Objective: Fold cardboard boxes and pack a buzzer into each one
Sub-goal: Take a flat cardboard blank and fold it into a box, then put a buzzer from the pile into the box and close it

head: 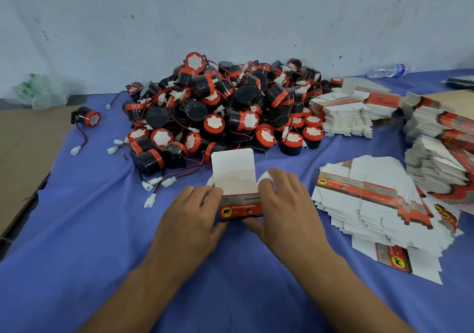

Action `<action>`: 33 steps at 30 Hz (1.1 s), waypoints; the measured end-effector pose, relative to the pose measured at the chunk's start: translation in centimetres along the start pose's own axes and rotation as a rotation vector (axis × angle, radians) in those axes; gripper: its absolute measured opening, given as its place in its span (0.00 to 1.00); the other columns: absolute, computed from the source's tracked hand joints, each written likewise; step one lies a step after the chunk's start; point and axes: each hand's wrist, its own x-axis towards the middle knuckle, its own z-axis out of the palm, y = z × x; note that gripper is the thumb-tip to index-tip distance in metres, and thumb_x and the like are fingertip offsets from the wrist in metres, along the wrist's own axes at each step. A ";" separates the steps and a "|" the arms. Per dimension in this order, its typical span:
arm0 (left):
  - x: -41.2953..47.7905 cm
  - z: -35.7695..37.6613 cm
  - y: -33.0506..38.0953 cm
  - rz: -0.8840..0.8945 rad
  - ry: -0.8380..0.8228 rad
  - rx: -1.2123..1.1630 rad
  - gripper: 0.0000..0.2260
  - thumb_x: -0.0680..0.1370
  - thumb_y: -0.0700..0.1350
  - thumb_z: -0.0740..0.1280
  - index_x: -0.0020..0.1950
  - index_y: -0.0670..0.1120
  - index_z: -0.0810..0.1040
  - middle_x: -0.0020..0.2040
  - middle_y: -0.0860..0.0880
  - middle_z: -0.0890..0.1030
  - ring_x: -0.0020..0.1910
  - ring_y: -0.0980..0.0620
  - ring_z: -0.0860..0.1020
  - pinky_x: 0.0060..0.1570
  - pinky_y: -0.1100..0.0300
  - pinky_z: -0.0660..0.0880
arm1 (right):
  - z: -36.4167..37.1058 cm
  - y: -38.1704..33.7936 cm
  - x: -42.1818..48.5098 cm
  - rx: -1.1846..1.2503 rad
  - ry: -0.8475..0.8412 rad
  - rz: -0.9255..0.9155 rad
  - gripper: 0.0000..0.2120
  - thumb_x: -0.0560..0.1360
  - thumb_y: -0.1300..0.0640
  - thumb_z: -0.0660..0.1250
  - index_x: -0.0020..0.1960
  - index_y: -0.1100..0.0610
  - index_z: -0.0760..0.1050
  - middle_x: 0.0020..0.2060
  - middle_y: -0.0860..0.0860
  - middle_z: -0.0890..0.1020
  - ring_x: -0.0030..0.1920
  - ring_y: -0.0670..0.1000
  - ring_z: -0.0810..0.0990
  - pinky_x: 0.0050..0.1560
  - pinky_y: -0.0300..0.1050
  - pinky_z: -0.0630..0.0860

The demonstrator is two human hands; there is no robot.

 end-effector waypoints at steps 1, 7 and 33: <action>-0.2 0.0 0.2 -0.026 -0.010 -0.059 0.19 0.70 0.48 0.75 0.56 0.38 0.80 0.50 0.43 0.83 0.46 0.41 0.81 0.42 0.49 0.81 | 0.2 -0.1 -0.2 -0.020 -0.020 0.040 0.22 0.70 0.43 0.74 0.53 0.56 0.73 0.50 0.54 0.77 0.49 0.56 0.73 0.49 0.50 0.71; -1.0 0.0 0.6 -0.389 -0.048 -0.606 0.13 0.75 0.50 0.72 0.57 0.50 0.78 0.55 0.63 0.79 0.47 0.62 0.79 0.44 0.68 0.75 | 1.0 0.0 -1.0 0.064 -0.168 0.028 0.15 0.77 0.43 0.62 0.56 0.51 0.63 0.44 0.47 0.78 0.45 0.52 0.69 0.45 0.48 0.63; -1.0 0.3 -0.9 -0.334 -0.166 -0.652 0.18 0.71 0.48 0.75 0.57 0.53 0.72 0.56 0.61 0.73 0.56 0.65 0.70 0.49 0.72 0.68 | 3.1 -2.7 19.2 0.088 -0.730 -0.195 0.24 0.72 0.50 0.75 0.64 0.55 0.73 0.56 0.53 0.79 0.51 0.56 0.78 0.42 0.46 0.73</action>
